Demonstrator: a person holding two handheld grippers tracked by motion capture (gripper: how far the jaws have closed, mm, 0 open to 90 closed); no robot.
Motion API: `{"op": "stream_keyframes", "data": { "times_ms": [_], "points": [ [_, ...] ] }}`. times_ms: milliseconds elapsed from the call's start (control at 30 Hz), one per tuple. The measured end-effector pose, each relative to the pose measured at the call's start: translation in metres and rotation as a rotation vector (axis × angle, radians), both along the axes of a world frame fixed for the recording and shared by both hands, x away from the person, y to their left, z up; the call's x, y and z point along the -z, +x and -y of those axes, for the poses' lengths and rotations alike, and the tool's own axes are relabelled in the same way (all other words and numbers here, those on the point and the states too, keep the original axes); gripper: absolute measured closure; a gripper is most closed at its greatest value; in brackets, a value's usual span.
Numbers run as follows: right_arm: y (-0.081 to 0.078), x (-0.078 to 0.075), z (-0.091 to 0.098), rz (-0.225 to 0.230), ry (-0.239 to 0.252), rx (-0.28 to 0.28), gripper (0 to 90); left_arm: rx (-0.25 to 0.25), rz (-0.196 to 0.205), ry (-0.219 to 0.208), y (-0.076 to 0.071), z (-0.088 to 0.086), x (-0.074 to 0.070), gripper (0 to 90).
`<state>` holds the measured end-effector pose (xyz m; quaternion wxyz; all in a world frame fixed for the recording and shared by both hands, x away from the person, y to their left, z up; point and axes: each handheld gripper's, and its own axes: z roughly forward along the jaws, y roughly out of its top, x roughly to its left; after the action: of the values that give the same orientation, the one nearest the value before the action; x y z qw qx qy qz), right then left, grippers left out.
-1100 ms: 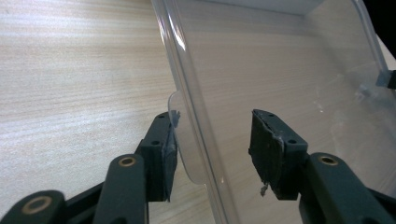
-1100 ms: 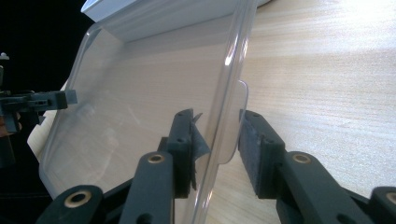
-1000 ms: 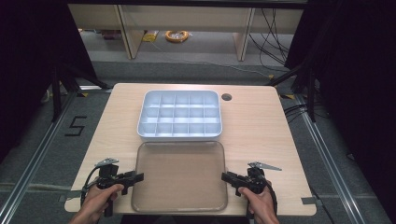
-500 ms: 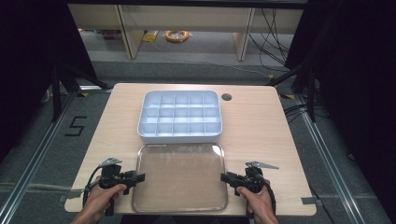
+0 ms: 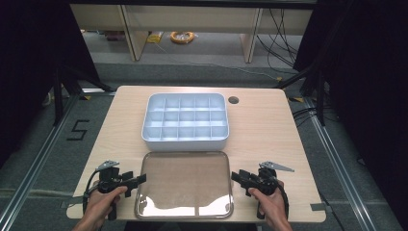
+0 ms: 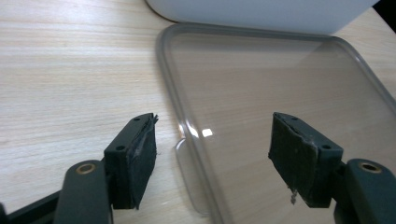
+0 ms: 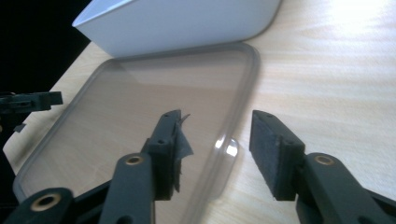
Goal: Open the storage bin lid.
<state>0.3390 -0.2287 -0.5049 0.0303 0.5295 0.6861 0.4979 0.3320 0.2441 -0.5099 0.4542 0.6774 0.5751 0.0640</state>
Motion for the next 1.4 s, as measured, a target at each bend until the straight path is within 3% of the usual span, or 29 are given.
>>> {"op": "stream_keyframes", "data": {
  "times_ms": [33, 67, 167, 200, 233, 267, 333, 367, 533, 567, 633, 800, 900, 933, 967, 1000, 1100, 1133, 1233, 1300, 1333, 1400],
  "points": [
    [-0.002, -0.002, -0.003, -0.026, 0.023, 0.009, 49.0, -0.002, 0.001, 0.001, 0.000, 0.000, 0.000, 31.5],
    [0.000, -0.002, -0.001, 0.011, -0.010, -0.007, 46.7, -0.002, 0.004, 0.001, 0.000, 0.000, -0.001, 31.5],
    [-0.001, -0.005, -0.003, 0.027, 0.010, -0.008, 40.4, -0.001, 0.016, 0.004, -0.001, 0.000, -0.001, 30.9],
    [0.001, -0.004, -0.001, 0.070, -0.010, -0.021, 37.7, 0.013, 0.003, 0.012, -0.001, 0.000, -0.002, 30.2],
    [-0.001, -0.006, -0.005, 0.043, 0.009, -0.005, 35.4, 0.024, 0.009, 0.013, -0.002, 0.000, -0.002, 29.8],
    [0.001, -0.007, -0.003, 0.103, -0.021, -0.021, 33.4, 0.028, 0.011, 0.015, -0.002, 0.001, -0.002, 29.3],
    [-0.002, -0.010, -0.005, 0.094, -0.011, -0.024, 30.3, 0.047, 0.020, 0.009, -0.003, 0.003, -0.003, 26.5],
    [-0.001, -0.011, -0.004, 0.133, -0.032, -0.038, 28.9, 0.055, 0.025, -0.006, -0.003, 0.004, -0.003, 24.9],
    [-0.003, -0.015, -0.005, 0.158, -0.010, -0.041, 21.4, 0.087, 0.066, 0.024, -0.006, 0.007, -0.007, 18.5],
    [-0.002, -0.014, -0.004, 0.197, -0.018, -0.056, 19.5, 0.087, 0.074, 0.023, -0.006, 0.007, -0.007, 17.2],
    [-0.003, -0.016, -0.004, 0.198, -0.017, -0.052, 18.5, 0.085, 0.092, 0.030, -0.007, 0.008, -0.008, 15.9],
    [-0.005, -0.019, -0.003, 0.210, -0.045, -0.057, 17.9, 0.109, 0.088, 0.028, -0.009, 0.009, -0.009, 15.2],
    [-0.008, -0.020, -0.004, 0.205, -0.023, -0.048, 17.6, 0.120, 0.105, 0.032, -0.010, 0.010, -0.010, 15.2],
    [-0.009, -0.021, -0.003, 0.210, -0.023, -0.072, 17.5, 0.122, 0.107, 0.034, -0.010, 0.010, -0.010, 15.2],
    [-0.009, -0.021, -0.003, 0.220, -0.037, -0.061, 17.3, 0.117, 0.107, 0.037, -0.011, 0.011, -0.011, 15.2],
    [-0.010, -0.022, -0.004, 0.220, -0.009, -0.061, 17.2, 0.122, 0.108, 0.037, -0.012, 0.010, -0.011, 15.2],
    [-0.014, -0.024, -0.003, 0.210, -0.029, -0.061, 16.6, 0.134, 0.119, 0.048, -0.013, 0.011, -0.013, 15.2],
    [-0.013, -0.023, -0.003, 0.228, -0.055, -0.072, 16.6, 0.133, 0.119, 0.046, -0.014, 0.012, -0.013, 15.2],
    [-0.015, -0.023, -0.005, 0.209, -0.032, -0.080, 16.6, 0.145, 0.126, 0.053, -0.016, 0.014, -0.014, 15.2],
    [-0.015, -0.023, -0.005, 0.230, -0.045, -0.084, 16.5, 0.154, 0.130, 0.057, -0.017, 0.014, -0.014, 15.2],
    [-0.016, -0.023, -0.007, 0.227, -0.019, -0.079, 16.5, 0.156, 0.131, 0.058, -0.017, 0.014, -0.014, 15.2],
    [-0.018, -0.023, -0.007, 0.241, -0.025, -0.090, 16.4, 0.161, 0.135, 0.064, -0.019, 0.015, -0.015, 15.2]
  ]
}}
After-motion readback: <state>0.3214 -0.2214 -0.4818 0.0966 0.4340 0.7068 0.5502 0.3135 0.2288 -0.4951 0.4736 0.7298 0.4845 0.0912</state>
